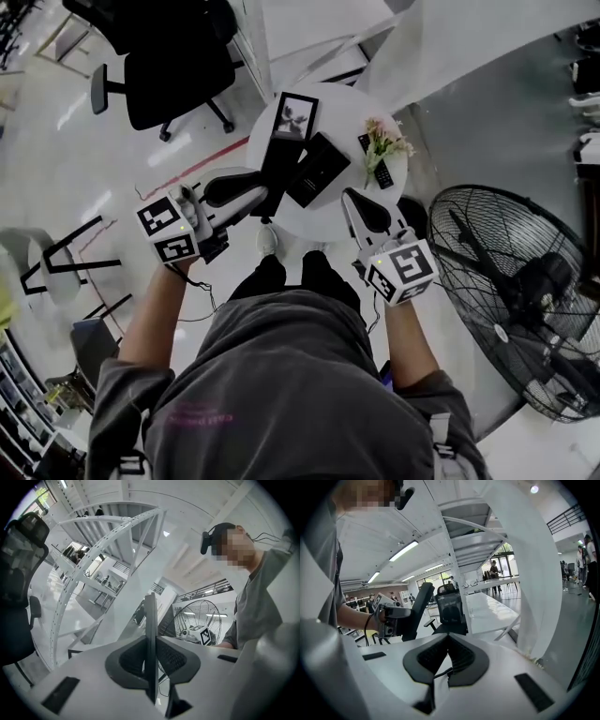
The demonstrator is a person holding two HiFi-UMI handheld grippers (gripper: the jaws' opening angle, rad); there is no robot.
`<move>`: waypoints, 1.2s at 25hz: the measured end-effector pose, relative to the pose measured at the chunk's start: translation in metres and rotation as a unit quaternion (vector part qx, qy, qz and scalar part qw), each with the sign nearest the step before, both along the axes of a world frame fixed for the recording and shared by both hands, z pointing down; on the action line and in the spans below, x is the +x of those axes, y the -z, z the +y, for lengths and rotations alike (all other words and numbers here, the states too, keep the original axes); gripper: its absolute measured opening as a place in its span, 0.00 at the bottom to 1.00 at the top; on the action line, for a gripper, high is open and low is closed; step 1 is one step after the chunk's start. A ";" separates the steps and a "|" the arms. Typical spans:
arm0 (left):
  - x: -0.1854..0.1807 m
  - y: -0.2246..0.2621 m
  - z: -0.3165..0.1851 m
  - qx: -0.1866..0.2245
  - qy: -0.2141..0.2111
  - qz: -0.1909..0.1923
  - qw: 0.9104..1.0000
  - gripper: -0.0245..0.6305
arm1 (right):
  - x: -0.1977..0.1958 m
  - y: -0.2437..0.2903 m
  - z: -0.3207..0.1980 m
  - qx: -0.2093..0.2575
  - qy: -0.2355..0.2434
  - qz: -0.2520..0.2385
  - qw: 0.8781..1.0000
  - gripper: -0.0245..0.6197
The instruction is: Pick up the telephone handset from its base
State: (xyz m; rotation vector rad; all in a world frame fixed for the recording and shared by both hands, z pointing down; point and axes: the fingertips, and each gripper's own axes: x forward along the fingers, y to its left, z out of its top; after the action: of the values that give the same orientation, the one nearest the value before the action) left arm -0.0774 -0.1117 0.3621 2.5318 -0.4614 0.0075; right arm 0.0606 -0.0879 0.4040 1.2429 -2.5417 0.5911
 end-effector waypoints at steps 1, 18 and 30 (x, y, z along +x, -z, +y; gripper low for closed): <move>-0.002 0.003 0.003 0.002 0.000 0.000 1.000 0.16 | -0.001 0.004 0.001 0.004 -0.002 0.000 1.000 0.07; -0.027 0.039 0.035 0.033 0.023 0.015 0.999 0.16 | -0.016 0.053 0.031 0.057 -0.033 0.003 0.998 0.07; -0.026 0.055 0.037 0.049 0.040 0.015 0.998 0.16 | -0.019 0.069 0.034 0.075 -0.026 0.005 0.997 0.07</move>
State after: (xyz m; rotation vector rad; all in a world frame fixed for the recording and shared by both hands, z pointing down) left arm -0.1035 -0.0743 0.3067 2.6033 -0.5621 -0.0855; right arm 0.0421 -0.0542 0.3355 1.3614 -2.5921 0.4102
